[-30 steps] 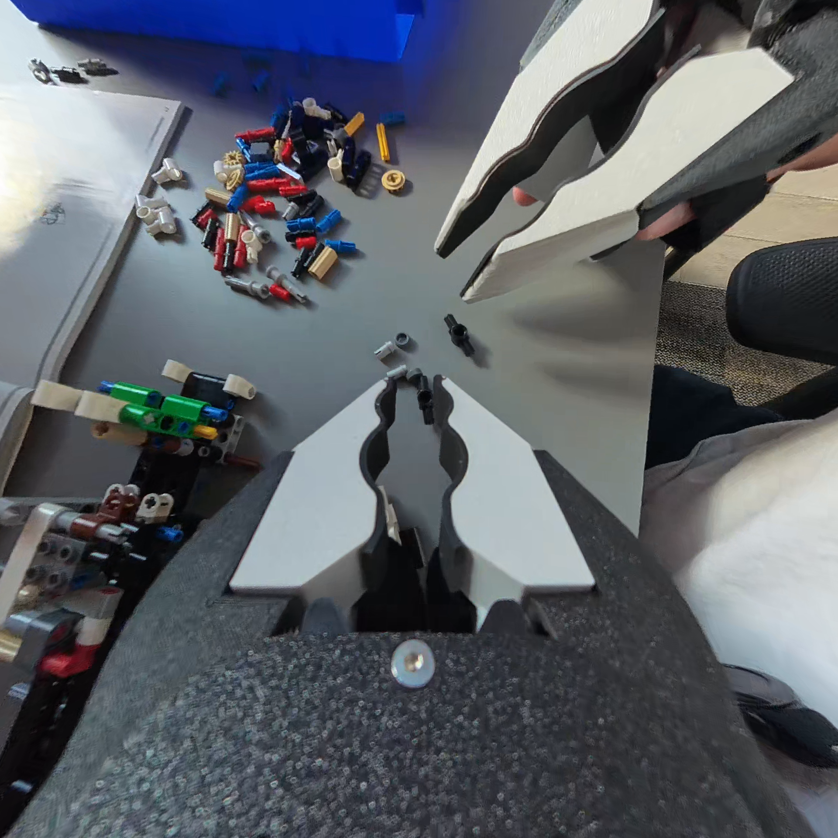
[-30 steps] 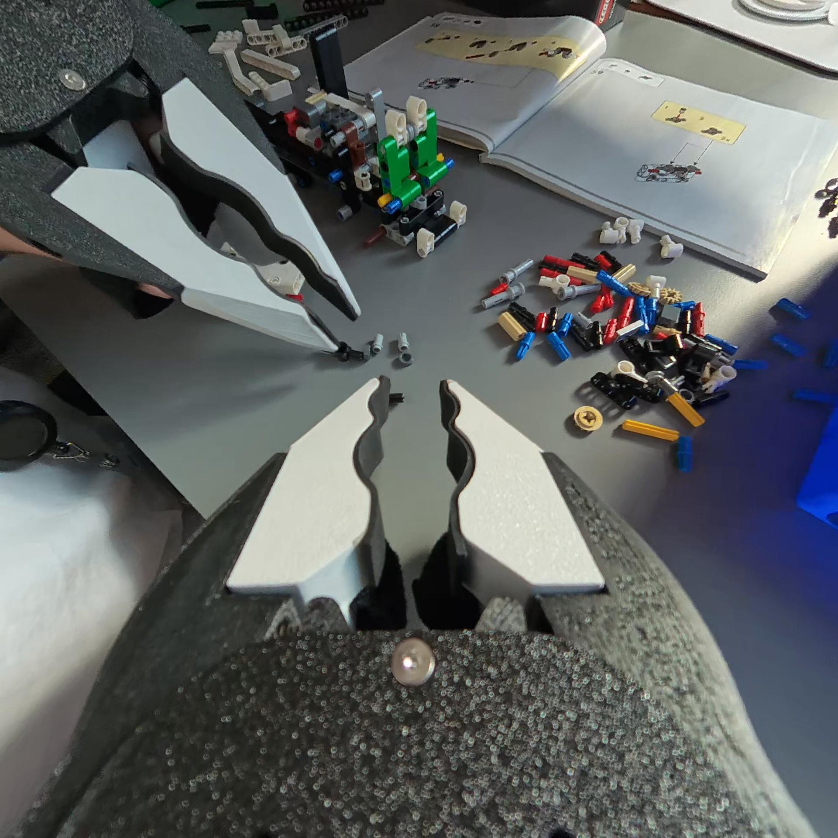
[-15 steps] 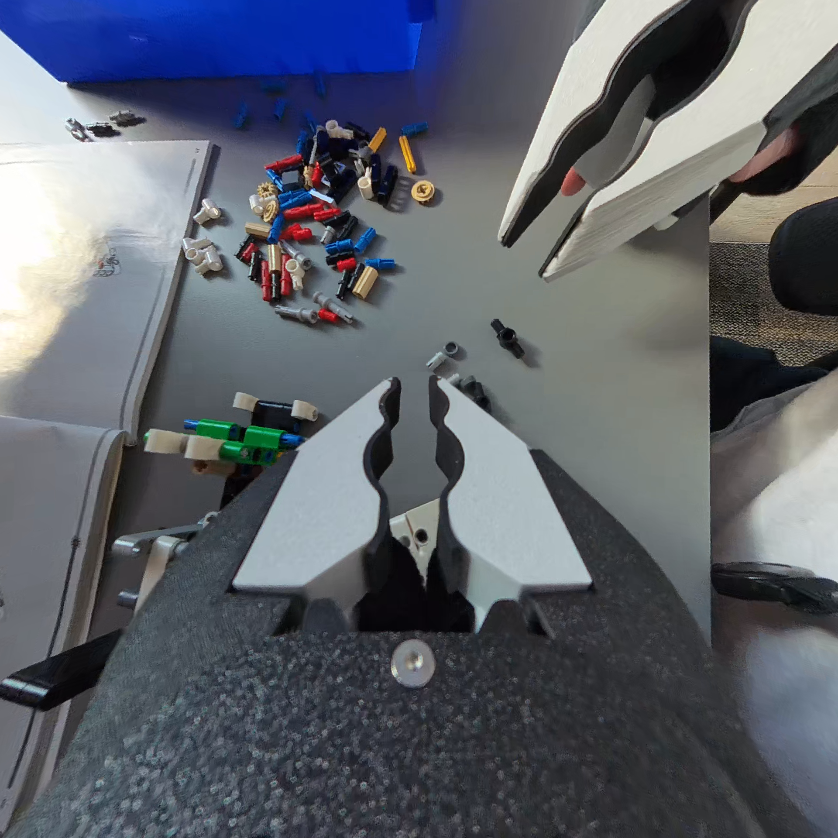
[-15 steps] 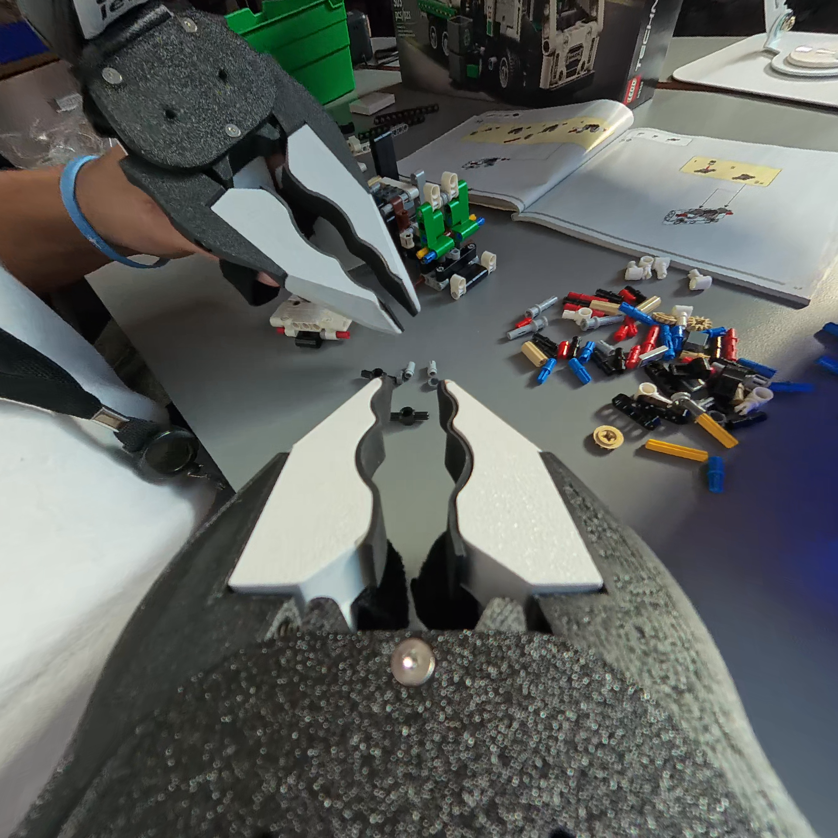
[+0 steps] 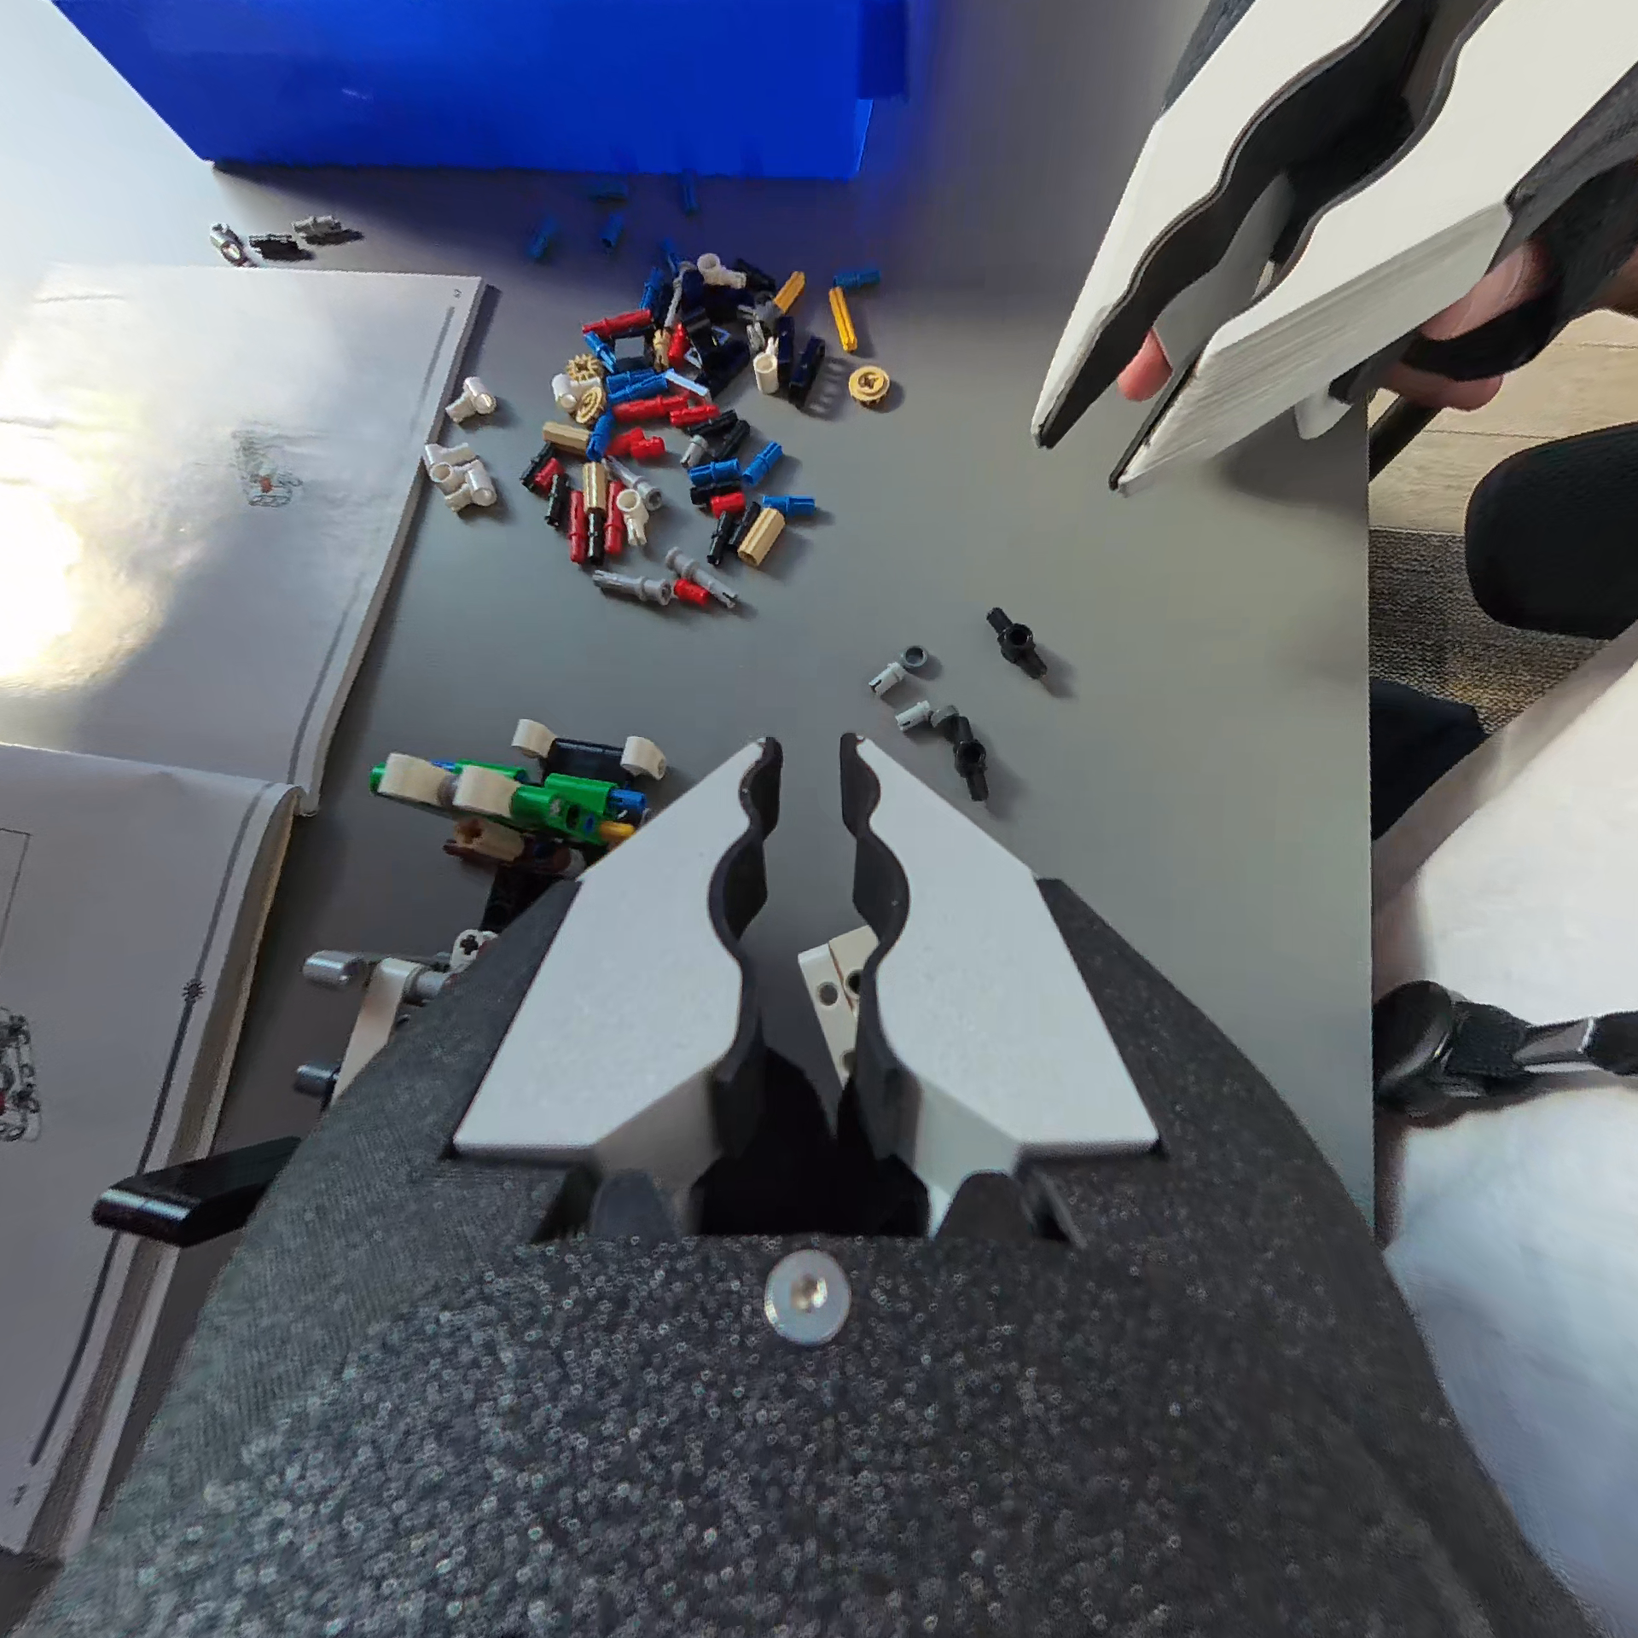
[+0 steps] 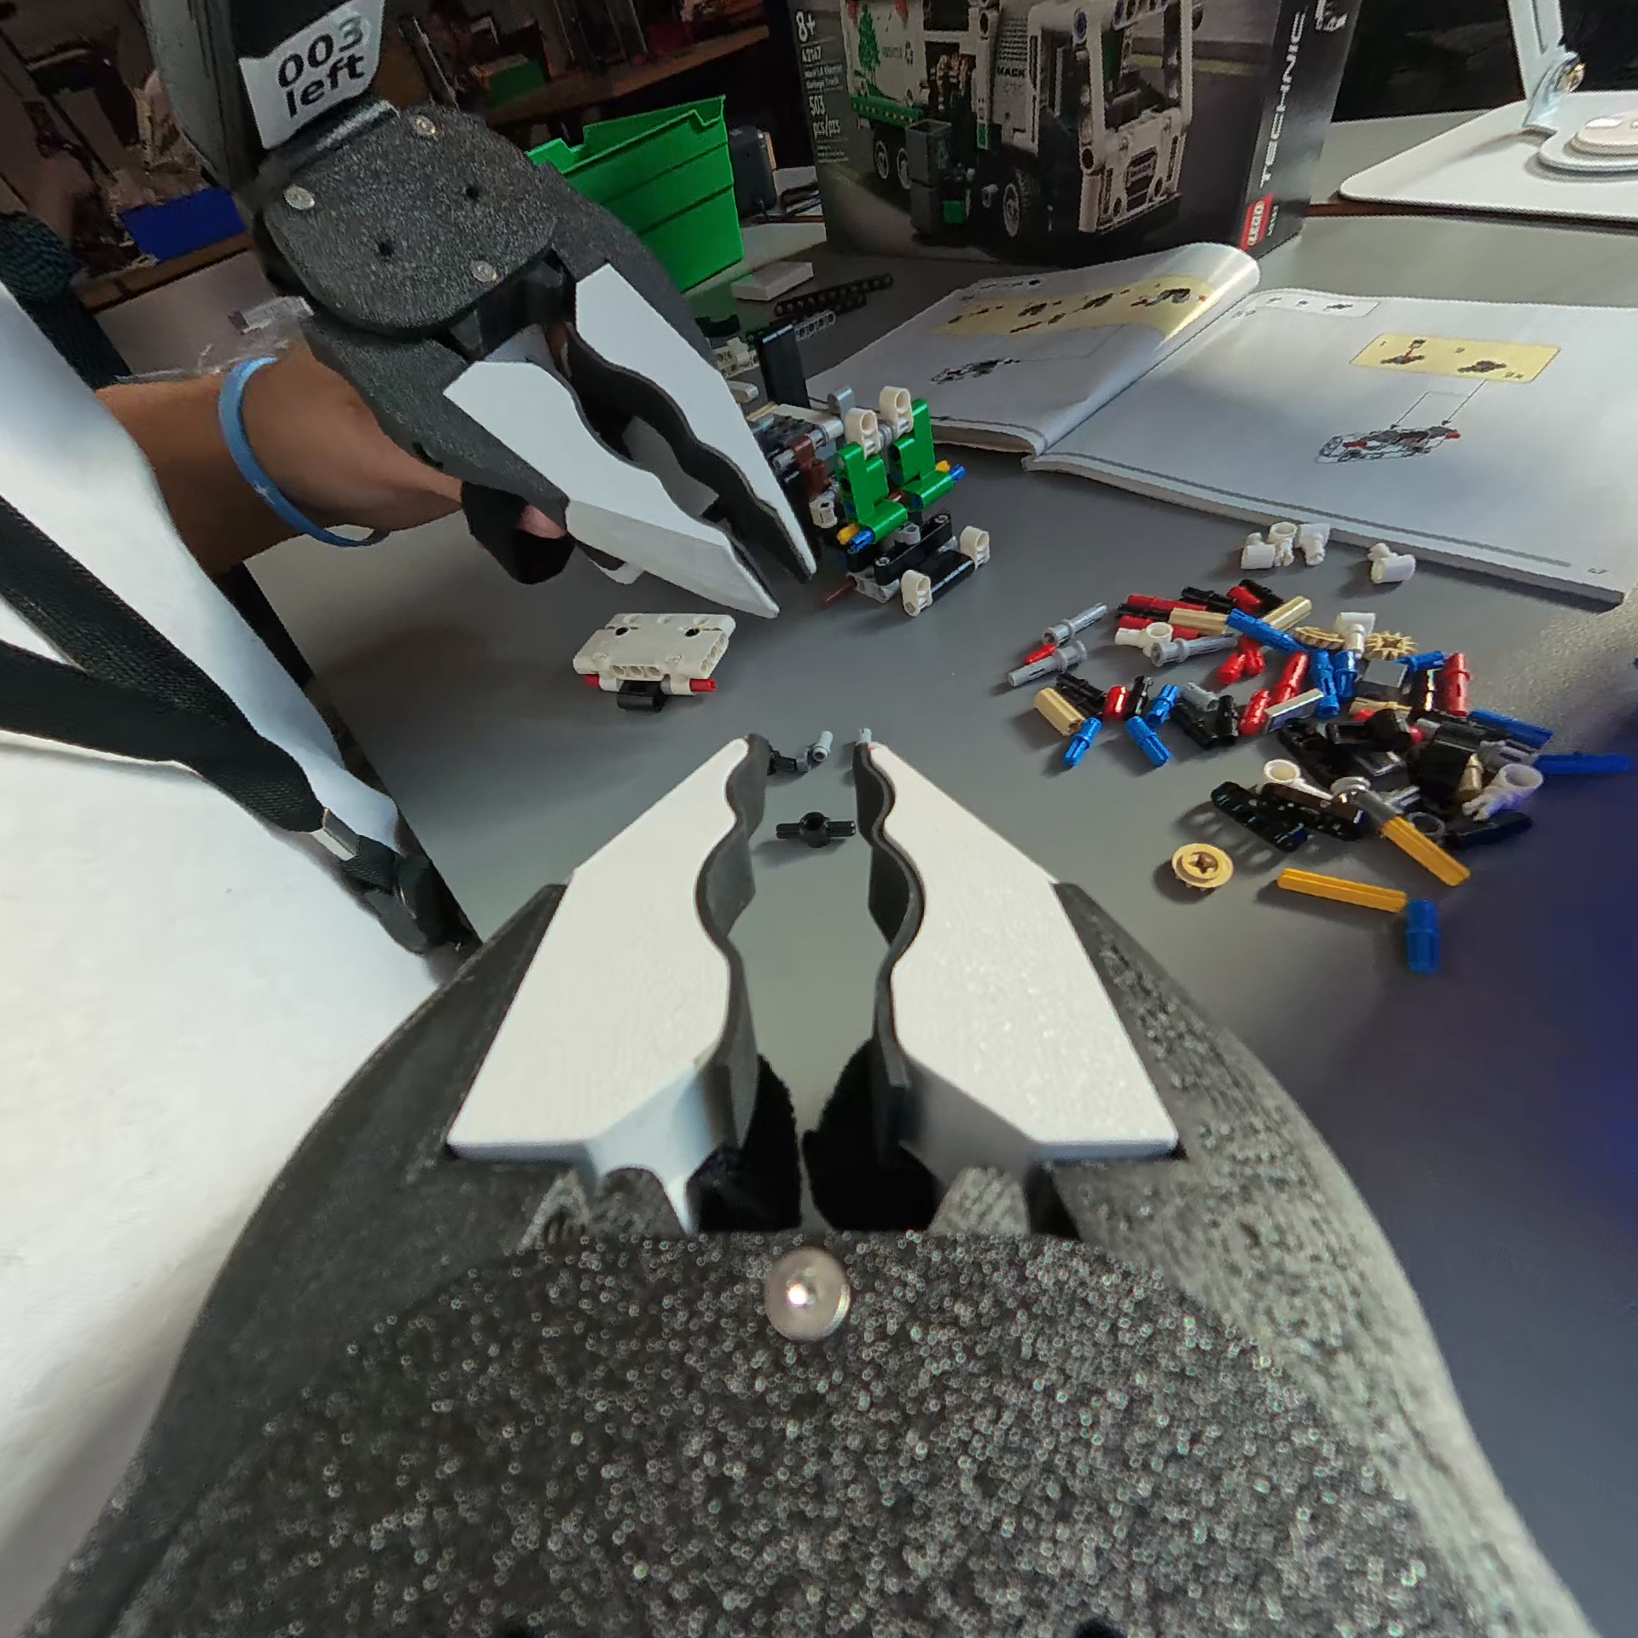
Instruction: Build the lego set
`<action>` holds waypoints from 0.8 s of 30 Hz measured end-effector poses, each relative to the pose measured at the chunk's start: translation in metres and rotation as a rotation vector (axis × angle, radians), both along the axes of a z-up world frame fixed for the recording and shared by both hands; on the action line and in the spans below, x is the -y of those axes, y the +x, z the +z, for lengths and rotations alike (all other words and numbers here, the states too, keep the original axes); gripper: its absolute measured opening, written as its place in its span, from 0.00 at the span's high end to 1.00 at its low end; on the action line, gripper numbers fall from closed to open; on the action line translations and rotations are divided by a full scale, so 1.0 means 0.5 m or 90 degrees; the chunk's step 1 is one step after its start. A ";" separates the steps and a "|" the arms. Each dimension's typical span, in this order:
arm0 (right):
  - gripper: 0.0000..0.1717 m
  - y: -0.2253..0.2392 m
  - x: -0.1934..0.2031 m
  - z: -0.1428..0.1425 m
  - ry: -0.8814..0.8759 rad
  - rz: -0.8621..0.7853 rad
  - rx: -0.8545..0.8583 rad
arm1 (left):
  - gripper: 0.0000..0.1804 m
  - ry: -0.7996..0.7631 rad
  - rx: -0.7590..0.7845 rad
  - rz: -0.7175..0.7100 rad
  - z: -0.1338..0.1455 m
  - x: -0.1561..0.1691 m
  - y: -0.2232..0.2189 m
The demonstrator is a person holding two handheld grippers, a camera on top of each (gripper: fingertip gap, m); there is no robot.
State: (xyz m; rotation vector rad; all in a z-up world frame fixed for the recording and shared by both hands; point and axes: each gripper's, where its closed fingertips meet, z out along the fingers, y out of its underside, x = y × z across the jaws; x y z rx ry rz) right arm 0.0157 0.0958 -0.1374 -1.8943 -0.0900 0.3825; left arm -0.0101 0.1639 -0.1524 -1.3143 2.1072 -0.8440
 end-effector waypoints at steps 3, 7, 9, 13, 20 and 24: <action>0.89 -0.001 0.001 0.001 0.003 0.001 0.001 | 0.95 -0.002 -0.008 -0.015 -0.009 0.004 -0.004; 0.89 0.000 0.001 0.002 0.006 0.000 -0.003 | 0.95 -0.035 -0.005 -0.016 -0.004 0.009 -0.003; 0.89 0.000 0.002 0.003 0.007 0.000 -0.002 | 0.95 -0.015 -0.002 -0.020 -0.004 0.004 -0.003; 0.89 0.000 0.002 0.003 0.008 0.001 -0.005 | 0.96 0.013 0.008 -0.028 -0.005 0.000 -0.002; 0.89 -0.001 0.002 0.004 0.009 0.003 -0.008 | 0.97 0.009 -0.014 -0.032 -0.022 0.010 -0.003; 0.89 -0.002 0.002 0.004 0.008 0.006 -0.010 | 0.98 0.063 -0.042 -0.052 -0.031 0.004 0.007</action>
